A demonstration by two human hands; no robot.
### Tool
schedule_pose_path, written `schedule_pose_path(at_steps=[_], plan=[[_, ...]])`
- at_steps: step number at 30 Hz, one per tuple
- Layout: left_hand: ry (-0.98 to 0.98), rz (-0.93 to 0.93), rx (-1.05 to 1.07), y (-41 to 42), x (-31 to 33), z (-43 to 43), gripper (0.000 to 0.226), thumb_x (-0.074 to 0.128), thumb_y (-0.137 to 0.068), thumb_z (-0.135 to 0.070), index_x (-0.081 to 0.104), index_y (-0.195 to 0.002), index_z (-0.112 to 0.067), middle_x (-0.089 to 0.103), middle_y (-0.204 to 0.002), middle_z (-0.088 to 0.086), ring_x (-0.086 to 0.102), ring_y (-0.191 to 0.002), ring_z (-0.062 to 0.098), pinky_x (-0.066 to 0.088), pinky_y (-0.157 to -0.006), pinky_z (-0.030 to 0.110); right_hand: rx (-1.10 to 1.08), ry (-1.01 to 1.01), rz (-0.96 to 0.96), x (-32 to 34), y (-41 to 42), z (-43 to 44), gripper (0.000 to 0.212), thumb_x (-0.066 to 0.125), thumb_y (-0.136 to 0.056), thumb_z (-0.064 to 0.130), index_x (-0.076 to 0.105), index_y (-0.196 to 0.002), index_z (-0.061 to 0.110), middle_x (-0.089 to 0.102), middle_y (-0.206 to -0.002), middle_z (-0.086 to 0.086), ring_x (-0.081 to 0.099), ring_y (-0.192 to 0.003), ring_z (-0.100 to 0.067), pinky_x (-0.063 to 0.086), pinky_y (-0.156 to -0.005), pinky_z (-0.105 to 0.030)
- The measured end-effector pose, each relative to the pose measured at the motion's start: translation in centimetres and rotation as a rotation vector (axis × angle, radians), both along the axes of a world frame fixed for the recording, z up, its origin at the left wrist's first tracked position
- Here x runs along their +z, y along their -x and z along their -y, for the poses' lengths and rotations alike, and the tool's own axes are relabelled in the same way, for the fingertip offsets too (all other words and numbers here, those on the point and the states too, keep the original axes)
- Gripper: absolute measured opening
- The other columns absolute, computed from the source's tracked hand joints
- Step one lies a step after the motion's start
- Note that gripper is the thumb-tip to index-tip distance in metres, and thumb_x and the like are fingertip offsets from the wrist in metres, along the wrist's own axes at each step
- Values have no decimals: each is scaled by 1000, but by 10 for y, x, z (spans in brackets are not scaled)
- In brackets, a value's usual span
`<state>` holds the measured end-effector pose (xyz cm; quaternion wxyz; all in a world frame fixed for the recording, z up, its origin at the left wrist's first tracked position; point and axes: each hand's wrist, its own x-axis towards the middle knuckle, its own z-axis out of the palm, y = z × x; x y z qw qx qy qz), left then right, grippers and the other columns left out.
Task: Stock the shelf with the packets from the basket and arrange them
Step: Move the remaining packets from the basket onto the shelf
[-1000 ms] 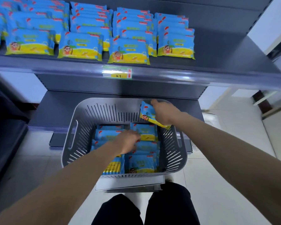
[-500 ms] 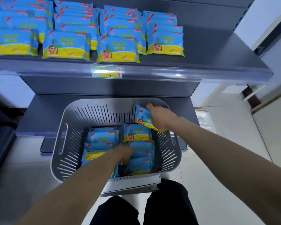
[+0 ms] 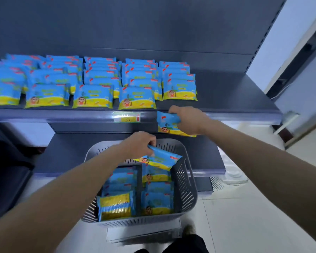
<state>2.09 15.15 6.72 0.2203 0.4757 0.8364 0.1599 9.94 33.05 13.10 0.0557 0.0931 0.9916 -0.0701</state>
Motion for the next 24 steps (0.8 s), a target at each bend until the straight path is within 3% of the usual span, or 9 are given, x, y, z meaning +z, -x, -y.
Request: schedule_pose_path(at_steps=[3,8,13,19,24], plan=[[-73,-61,0,7,46,-7,14,70,-81,-19,58,-84,-12,54,-77,-1,44,-60,6,31,-52,20,-3,-11,-65,41,7,-18,52,47,-84,3,44,-131,23,56,-126,-8,54,-107,-32,47,-84,-36],[-268,-104,96,23,92,-25,16,75,-75,-17,60,-80,-13,60,-78,0,53,-73,17,42,-62,32,-105,-88,-140,75,26,-71,46,48,-86,7,45,-131,17,55,-128,-12,54,-110,-34,45,-85,-35],[-333,-83,159,33,110,-48,14,73,-78,-12,59,-81,-11,60,-78,4,51,-69,16,43,-63,33,-89,-78,-42,66,57,-110,43,55,-84,10,48,-126,14,52,-131,-12,53,-113,-32,45,-93,-41],[-322,-56,238,46,112,-71,14,72,-78,-12,61,-86,-10,63,-83,6,52,-69,16,42,-61,29,43,-10,21,39,95,-134,42,66,-83,16,51,-122,12,52,-122,-10,49,-104,-27,42,-83,-33],[-330,-30,304,60,110,-88,15,74,-77,-13,60,-83,-13,62,-81,5,52,-67,16,42,-60,27,99,-63,43,33,129,-155,30,67,-82,23,55,-108,13,55,-109,-4,50,-97,-23,47,-81,-38]])
